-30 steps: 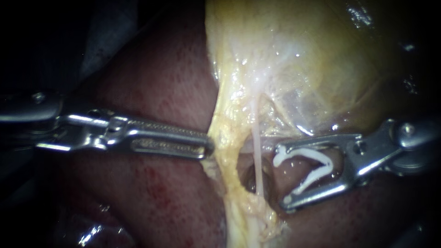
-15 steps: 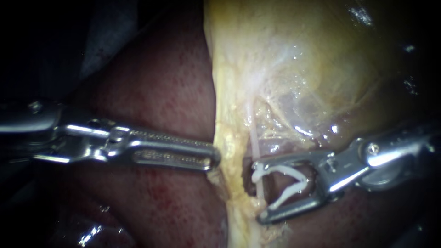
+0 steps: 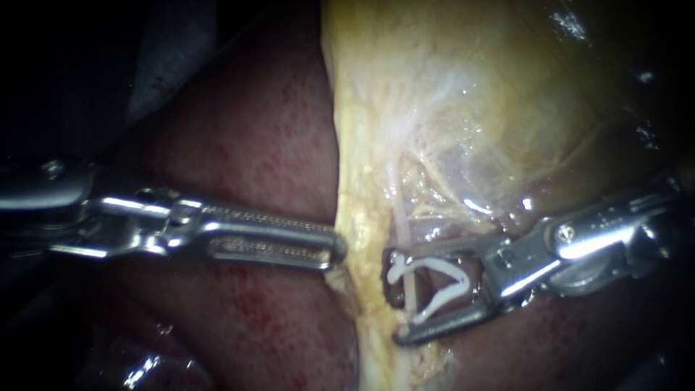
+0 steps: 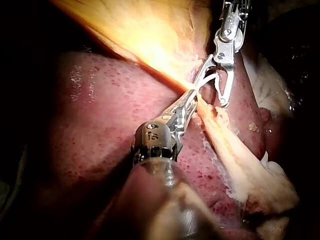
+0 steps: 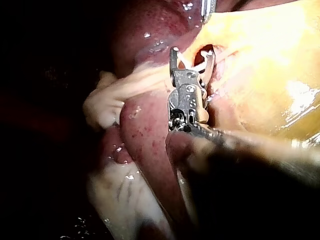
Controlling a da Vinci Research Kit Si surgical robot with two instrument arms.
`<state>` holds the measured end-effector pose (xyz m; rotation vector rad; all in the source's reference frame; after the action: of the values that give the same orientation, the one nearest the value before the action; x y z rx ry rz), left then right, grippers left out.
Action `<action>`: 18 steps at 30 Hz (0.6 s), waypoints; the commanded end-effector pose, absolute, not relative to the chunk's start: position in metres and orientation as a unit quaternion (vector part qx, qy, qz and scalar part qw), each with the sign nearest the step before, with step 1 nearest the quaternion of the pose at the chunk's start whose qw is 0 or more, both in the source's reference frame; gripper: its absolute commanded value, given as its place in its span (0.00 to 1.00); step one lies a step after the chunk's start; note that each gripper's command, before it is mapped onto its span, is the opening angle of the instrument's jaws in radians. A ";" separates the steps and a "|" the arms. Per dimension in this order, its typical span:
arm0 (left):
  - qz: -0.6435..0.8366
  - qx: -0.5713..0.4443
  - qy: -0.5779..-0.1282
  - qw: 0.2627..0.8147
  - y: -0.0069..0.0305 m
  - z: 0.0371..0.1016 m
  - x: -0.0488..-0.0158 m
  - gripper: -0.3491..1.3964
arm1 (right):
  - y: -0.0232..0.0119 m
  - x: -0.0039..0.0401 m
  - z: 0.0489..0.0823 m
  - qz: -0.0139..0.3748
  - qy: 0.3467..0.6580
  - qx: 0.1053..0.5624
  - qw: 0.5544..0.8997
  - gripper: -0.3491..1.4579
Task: Clipping first clip left tube
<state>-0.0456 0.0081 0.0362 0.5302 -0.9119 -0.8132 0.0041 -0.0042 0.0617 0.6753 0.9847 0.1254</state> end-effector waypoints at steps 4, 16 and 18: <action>-0.377 0.246 -0.423 0.786 0.0081 0.0362 -0.0456 0.00 | -0.0047 0.0053 0.0619 0.056 0.461 0.325 0.824 0.52; -0.377 0.246 -0.423 0.786 0.0082 0.0363 -0.0456 0.00 | -0.0064 0.0081 0.0614 0.054 0.452 0.347 0.820 0.52; -0.377 0.246 -0.423 0.786 0.0082 0.0363 -0.0456 0.00 | -0.0064 0.0084 0.0614 0.056 0.451 0.350 0.819 0.52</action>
<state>-0.0456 0.0082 0.0363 0.5291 -0.9117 -0.8136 0.0085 -0.0064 0.0614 0.7499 0.9573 0.1231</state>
